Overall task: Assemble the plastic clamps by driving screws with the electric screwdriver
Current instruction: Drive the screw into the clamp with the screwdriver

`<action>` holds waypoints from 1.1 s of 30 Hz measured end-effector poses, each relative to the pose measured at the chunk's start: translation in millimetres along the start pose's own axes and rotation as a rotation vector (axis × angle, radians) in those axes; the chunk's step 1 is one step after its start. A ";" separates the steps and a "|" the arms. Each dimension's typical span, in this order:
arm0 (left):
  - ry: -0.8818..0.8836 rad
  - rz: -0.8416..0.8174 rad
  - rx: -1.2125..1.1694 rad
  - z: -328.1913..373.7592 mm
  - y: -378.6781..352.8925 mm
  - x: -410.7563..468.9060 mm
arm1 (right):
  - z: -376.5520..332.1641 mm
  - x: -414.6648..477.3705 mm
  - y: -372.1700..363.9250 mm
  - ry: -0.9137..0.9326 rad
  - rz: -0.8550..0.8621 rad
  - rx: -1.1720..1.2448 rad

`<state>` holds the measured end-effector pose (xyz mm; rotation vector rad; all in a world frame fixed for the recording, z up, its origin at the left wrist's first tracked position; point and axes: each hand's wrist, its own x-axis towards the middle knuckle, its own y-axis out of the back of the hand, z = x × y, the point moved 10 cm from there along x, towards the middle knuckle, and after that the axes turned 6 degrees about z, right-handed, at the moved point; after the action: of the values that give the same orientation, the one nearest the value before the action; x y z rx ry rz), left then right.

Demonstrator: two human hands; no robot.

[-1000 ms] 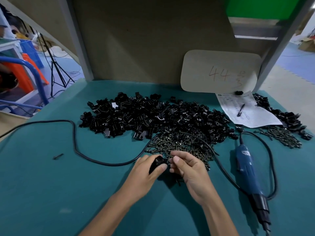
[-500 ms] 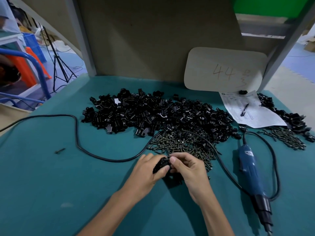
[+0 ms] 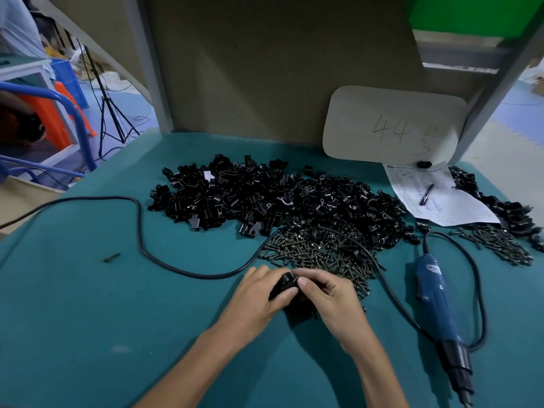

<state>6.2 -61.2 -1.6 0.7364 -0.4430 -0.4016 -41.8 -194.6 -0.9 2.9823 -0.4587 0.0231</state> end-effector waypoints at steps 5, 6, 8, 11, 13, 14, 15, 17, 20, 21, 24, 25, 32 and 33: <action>-0.006 0.009 0.000 0.2 0.4 -2.0 | -4.6 7.2 4.2 -0.007 -0.035 -0.144; -0.008 0.008 0.002 0.3 -0.1 -2.4 | -4.5 8.4 4.1 -0.031 -0.050 -0.143; -0.013 0.001 0.010 0.2 -1.5 -2.8 | -7.1 10.9 3.2 -0.031 -0.088 -0.252; -0.026 -0.011 0.019 0.3 -4.2 -3.1 | -16.8 13.8 -1.9 0.066 -0.163 -0.577; -0.029 -0.010 0.031 0.2 -4.6 -3.2 | -21.5 14.8 -5.8 0.097 -0.191 -0.679; -0.033 -0.008 0.038 0.5 -4.7 -3.3 | -22.6 14.4 -7.8 0.098 -0.202 -0.709; -0.037 -0.008 0.043 1.3 -4.8 -3.6 | -23.0 13.6 -10.4 0.095 -0.214 -0.735; -0.043 -0.007 0.046 2.8 -4.2 -3.5 | -24.0 11.2 -13.1 0.087 -0.228 -0.778; -0.025 0.011 0.055 2.3 -0.3 -3.5 | -34.5 11.5 17.4 0.098 -0.116 -0.854; -0.013 0.019 0.060 1.5 1.2 -4.0 | -40.7 11.5 42.9 0.111 -0.006 -0.887; -0.004 0.027 0.072 2.6 2.4 -5.5 | -42.0 -5.8 150.4 0.001 0.432 -1.069; -0.009 0.030 0.078 4.3 2.4 -5.2 | -30.6 -15.3 181.2 -0.124 0.489 -1.126; -0.036 0.048 0.095 7.1 3.7 -6.3 | 13.8 -39.2 234.7 -0.444 0.457 -0.719; -0.032 0.049 0.088 6.2 3.8 -6.6 | 11.8 -36.8 233.2 -0.390 0.473 -0.524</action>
<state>-1.8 -58.8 3.6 0.8036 -0.5107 -0.3497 -147.0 -405.8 14.2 2.3029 -1.0208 -0.5491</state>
